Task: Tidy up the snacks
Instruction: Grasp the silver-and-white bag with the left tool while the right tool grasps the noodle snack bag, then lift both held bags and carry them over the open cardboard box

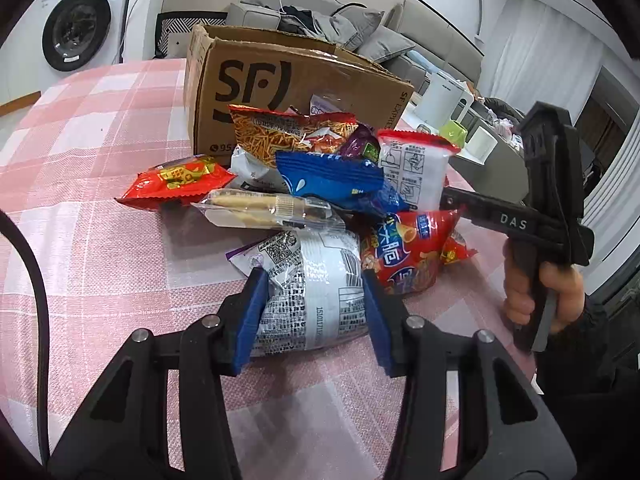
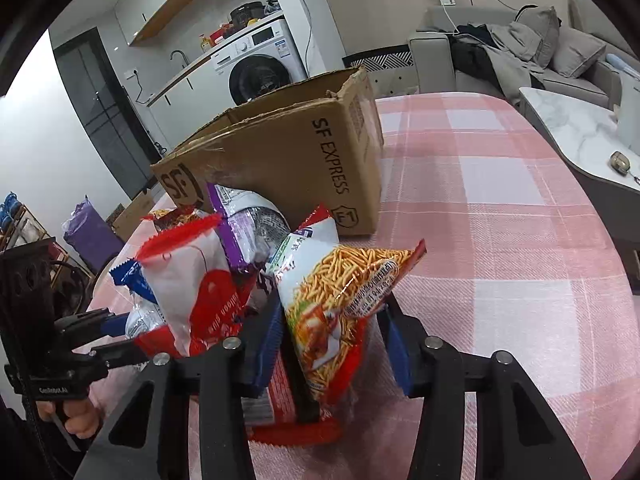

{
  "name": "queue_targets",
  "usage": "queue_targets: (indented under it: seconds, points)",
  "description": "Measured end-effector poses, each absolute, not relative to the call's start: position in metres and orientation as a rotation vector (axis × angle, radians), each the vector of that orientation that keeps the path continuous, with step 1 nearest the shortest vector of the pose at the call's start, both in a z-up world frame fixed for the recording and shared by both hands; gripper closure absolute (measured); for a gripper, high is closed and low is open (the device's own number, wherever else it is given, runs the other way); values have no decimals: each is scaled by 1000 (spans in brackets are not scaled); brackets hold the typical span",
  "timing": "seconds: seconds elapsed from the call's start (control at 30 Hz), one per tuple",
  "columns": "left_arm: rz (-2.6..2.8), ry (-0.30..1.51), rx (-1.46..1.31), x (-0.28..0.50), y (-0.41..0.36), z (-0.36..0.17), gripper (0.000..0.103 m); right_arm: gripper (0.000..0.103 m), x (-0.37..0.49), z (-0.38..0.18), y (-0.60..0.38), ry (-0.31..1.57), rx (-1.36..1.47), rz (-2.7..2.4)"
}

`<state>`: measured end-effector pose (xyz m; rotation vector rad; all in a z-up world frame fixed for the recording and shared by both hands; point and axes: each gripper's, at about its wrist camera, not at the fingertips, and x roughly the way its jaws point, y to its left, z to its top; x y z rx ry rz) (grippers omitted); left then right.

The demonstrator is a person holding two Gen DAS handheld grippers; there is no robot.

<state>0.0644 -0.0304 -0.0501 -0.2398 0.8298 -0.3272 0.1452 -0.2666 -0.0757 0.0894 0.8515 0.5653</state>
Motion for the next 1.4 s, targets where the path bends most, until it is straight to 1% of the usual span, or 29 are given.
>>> queue_targets:
  seconds: [0.5,0.93,0.97,1.0,1.03,1.07,1.23,1.33,1.37,1.4]
  points:
    - [-319,779,-240,20,-1,-51,60,60,108,-60,-304,753,131,507]
    - [-291,702,-279,-22,20,-34,61,60,83,-35,-316,664,167,544]
    - [-287,686,-281,-26,23,-29,65,60,81,-33,-316,653,171,551]
    - [-285,680,-281,-27,23,-27,67,60,79,-31,-316,647,175,555]
    - [-276,673,-279,-29,24,-24,72,60,77,-28,-316,639,177,557]
    - [-276,664,-276,-30,26,-20,83,60,75,-26,-317,630,180,562]
    - [-276,682,-256,-32,30,-19,83,60,71,-21,-310,629,169,572]
    - [-285,724,-235,-32,27,-24,81,60,70,-23,-309,638,165,576]
    - [-303,749,-220,-32,24,-27,71,60,70,-23,-309,640,166,576]
    - [-307,773,-208,-32,22,-30,58,60,70,-23,-308,643,166,575]
